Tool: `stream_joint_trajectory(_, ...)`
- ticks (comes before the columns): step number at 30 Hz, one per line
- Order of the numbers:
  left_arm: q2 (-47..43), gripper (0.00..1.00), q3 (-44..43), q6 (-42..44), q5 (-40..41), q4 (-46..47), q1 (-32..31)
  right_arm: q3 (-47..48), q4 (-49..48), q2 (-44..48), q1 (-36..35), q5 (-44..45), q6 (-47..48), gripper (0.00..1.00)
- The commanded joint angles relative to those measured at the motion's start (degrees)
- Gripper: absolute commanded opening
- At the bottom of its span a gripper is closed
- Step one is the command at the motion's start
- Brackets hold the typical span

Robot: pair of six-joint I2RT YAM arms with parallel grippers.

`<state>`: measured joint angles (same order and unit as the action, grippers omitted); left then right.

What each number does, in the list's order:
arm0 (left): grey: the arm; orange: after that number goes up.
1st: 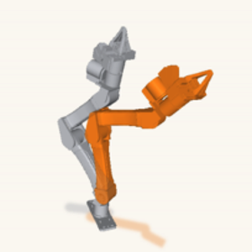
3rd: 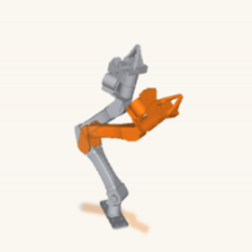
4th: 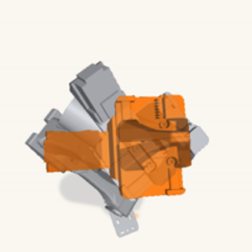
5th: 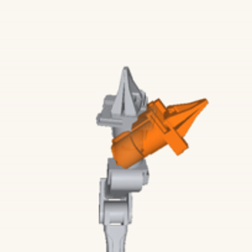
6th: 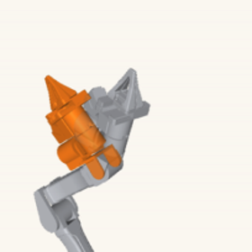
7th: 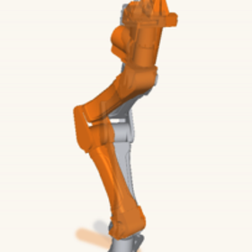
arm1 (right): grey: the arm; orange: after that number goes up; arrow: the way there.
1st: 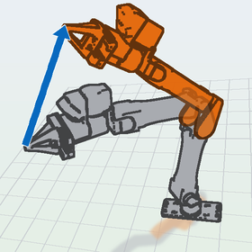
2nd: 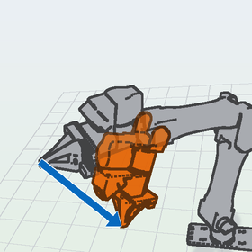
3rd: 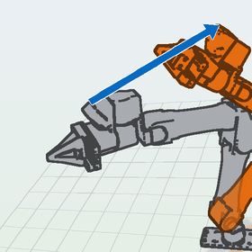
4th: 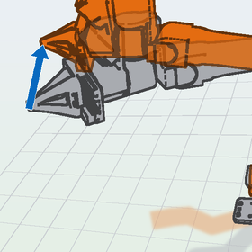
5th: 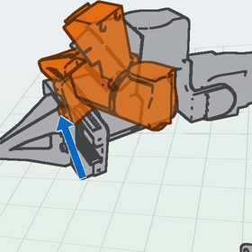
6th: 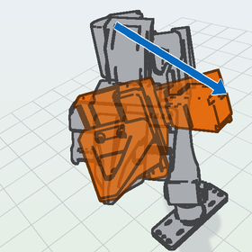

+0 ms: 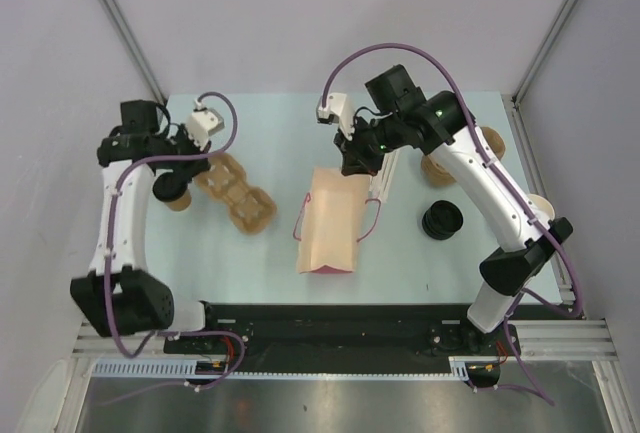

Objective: Pack the takeout coffee

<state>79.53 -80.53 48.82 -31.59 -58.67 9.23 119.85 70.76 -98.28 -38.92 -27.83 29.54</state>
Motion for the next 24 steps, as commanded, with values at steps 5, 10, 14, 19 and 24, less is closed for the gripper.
stream_joint_trajectory(5, -17.90, 0.00, -17.89, -3.90, 2.76, -1.29, -5.98, -2.52, -3.78, 4.68, -0.46, 2.96, -2.55, 0.00)
stream_joint_trajectory(10, -27.39, 0.00, -18.69, -6.27, 3.38, 8.04, -7.12, -5.15, -6.95, 5.11, -0.11, 5.59, -3.43, 0.00)
stream_joint_trajectory(14, -28.82, 0.00, -23.07, -7.07, 1.01, 12.09, -7.30, -7.00, -8.01, 4.50, -0.02, 7.09, -3.61, 0.00)
stream_joint_trajectory(19, -25.04, 0.00, -30.38, -9.26, -4.61, 9.90, -7.21, -6.21, -8.53, 2.83, 1.29, 6.22, -5.10, 0.00)
stream_joint_trajectory(24, -18.72, 0.00, -36.88, -12.51, -7.43, 10.16, -8.26, -4.54, -9.42, 1.34, 2.09, 5.34, -5.81, 0.00)
